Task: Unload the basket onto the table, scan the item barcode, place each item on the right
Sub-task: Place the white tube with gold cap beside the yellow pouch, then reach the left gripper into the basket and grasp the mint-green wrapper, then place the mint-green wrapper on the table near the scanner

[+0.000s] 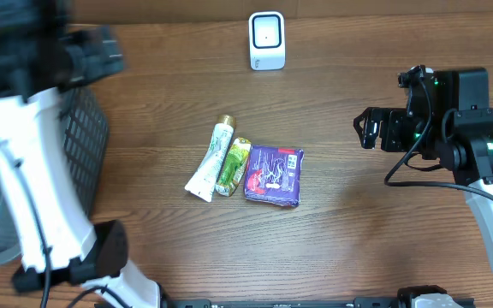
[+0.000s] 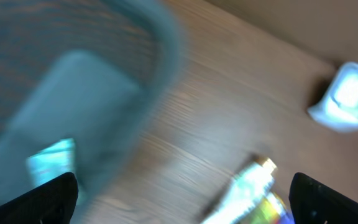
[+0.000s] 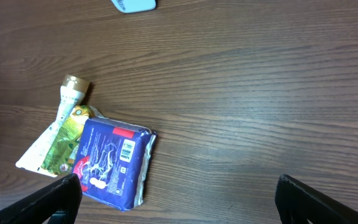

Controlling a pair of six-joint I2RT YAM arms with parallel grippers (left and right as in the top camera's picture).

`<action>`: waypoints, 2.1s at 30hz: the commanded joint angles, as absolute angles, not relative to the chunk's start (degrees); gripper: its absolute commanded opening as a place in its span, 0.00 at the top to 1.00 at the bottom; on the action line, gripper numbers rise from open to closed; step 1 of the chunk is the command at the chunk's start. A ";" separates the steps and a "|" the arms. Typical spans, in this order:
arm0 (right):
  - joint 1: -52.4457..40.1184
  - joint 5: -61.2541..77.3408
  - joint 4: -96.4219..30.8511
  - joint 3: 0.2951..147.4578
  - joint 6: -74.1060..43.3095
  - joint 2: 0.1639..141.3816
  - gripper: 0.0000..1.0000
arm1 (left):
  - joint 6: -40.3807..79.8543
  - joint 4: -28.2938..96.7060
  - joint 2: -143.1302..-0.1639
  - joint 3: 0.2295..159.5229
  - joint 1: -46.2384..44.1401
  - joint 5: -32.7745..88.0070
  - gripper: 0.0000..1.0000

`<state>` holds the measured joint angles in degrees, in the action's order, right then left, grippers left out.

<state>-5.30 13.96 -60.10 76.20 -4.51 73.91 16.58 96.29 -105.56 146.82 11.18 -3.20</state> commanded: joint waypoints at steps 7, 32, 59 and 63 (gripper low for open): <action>-5.45 13.61 -60.01 77.21 -4.43 74.06 0.00 | 18.46 96.16 -104.47 134.39 40.29 -3.25 0.00; -5.45 13.61 -59.96 77.21 -4.43 74.08 0.00 | 13.47 54.50 -104.47 73.08 46.00 -3.57 0.04; -5.45 13.61 -60.58 77.21 -4.43 74.08 0.00 | 10.13 63.72 -104.44 94.85 45.74 5.08 0.96; -5.45 13.61 -60.58 77.21 -4.43 74.08 0.00 | 8.88 72.75 -104.44 113.65 43.90 5.80 0.96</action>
